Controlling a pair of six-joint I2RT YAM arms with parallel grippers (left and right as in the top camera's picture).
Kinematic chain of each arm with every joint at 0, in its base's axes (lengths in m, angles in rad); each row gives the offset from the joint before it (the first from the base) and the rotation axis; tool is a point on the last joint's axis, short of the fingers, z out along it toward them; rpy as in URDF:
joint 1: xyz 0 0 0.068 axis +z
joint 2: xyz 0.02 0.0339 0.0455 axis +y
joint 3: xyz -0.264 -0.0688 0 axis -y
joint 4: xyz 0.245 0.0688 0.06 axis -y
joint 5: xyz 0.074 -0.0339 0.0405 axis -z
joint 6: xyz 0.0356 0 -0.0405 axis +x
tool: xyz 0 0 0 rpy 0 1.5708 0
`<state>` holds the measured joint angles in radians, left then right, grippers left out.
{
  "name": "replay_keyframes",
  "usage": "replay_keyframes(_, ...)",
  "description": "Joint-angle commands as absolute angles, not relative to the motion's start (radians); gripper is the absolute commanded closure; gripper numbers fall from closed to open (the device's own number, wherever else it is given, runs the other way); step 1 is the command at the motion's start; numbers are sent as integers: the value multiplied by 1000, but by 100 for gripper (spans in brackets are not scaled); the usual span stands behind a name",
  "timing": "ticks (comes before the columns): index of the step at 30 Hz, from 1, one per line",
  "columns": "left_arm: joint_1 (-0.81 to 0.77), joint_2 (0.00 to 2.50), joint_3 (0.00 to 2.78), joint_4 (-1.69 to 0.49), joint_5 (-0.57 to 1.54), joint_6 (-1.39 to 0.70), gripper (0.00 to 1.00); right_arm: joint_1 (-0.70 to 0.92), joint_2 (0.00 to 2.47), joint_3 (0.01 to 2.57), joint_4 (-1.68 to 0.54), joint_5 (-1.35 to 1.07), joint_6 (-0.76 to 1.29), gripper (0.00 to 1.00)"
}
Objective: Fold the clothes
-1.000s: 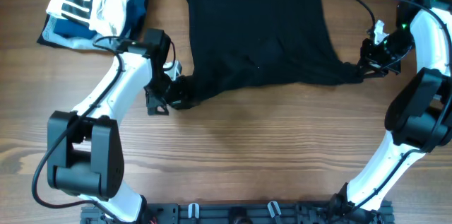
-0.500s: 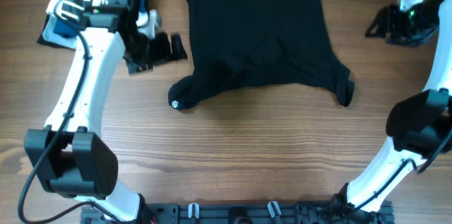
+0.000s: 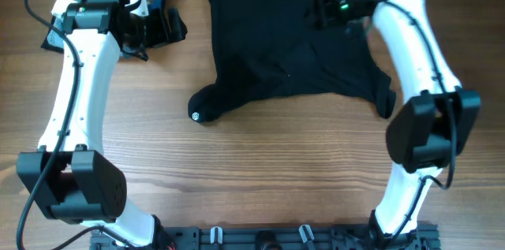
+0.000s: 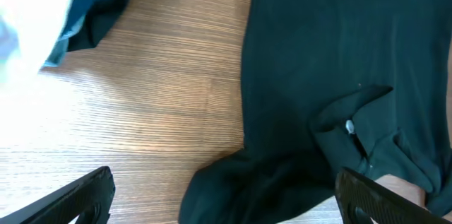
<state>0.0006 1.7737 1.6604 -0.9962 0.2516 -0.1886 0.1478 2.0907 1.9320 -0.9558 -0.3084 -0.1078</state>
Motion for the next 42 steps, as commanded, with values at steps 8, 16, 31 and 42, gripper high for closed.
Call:
replay_keyframes(8,5,1766,1670,-1023,234,-164,0,225,2286,1871,-895,-86,39,24)
replay_keyframes(16,5,1766,1670,-1048,234,-165,0,226,2320,1870,-859,-113,82,36)
replay_keyframes(31,5,1766,1670,-1036,233,-164,0,209,2302,1893,-879,-158,81,96)
replay_keyframes(42,17,1766,1670,-1025,234,-161,0,182,2073,1941,-1332,-295,-2,96)
